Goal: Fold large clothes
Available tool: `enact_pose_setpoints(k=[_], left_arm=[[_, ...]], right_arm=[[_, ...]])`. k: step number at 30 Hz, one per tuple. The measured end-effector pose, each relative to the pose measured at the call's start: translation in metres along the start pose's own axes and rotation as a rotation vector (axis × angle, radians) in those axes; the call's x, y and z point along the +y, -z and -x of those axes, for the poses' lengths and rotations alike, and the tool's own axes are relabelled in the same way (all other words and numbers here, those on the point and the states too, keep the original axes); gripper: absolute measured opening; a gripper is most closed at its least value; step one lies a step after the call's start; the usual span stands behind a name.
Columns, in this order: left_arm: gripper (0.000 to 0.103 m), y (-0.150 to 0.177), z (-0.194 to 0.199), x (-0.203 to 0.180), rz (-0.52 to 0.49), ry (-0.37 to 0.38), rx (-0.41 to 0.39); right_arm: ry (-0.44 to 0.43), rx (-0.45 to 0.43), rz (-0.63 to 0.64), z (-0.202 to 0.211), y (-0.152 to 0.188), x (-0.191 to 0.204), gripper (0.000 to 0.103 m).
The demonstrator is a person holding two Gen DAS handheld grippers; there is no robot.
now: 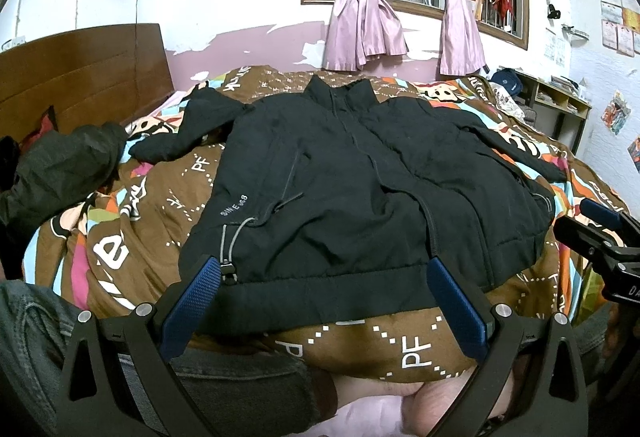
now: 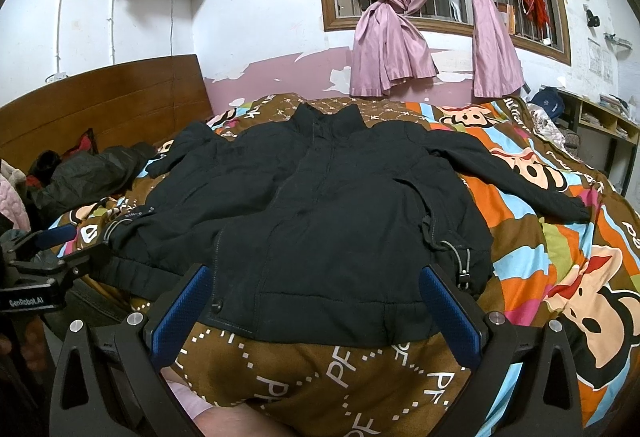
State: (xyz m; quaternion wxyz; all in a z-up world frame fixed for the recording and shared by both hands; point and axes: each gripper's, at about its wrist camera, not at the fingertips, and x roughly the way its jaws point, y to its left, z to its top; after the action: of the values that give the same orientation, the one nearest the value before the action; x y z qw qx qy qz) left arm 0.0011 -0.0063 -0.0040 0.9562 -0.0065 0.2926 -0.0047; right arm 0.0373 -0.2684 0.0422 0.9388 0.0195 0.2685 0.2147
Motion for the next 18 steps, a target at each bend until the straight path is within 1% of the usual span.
enact_pose_setpoints(k=[1,4,5,6,9,13,18], left_arm=[[0.101,0.002,0.0,-0.007,0.005,-0.004,0.008],[0.101,-0.001,-0.003,-0.005,0.014,-0.006,0.022],[0.101,-0.004,-0.004,-0.005,0.011,-0.012,0.026],[0.101,-0.007,-0.003,-0.006,0.008,-0.014,0.028],[0.101,-0.021,0.002,-0.001,0.006,0.009,0.002],[0.101,-0.045,0.011,0.001,-0.013,0.0,-0.052],[0.101,-0.082,0.019,0.001,-0.044,-0.035,-0.109]], right_arm=[[-0.001,0.001,-0.009,0.001,0.0,-0.002,0.103],[-0.008,-0.007,-0.03,0.002,-0.003,-0.004,0.103],[-0.001,-0.012,-0.03,-0.002,0.0,-0.004,0.103],[0.011,-0.022,-0.026,0.0,-0.004,-0.003,0.103],[0.035,-0.028,0.009,-0.001,-0.016,-0.002,0.103],[0.026,-0.034,0.062,-0.004,-0.051,-0.005,0.103],[0.052,-0.021,0.104,-0.002,-0.115,-0.018,0.103]])
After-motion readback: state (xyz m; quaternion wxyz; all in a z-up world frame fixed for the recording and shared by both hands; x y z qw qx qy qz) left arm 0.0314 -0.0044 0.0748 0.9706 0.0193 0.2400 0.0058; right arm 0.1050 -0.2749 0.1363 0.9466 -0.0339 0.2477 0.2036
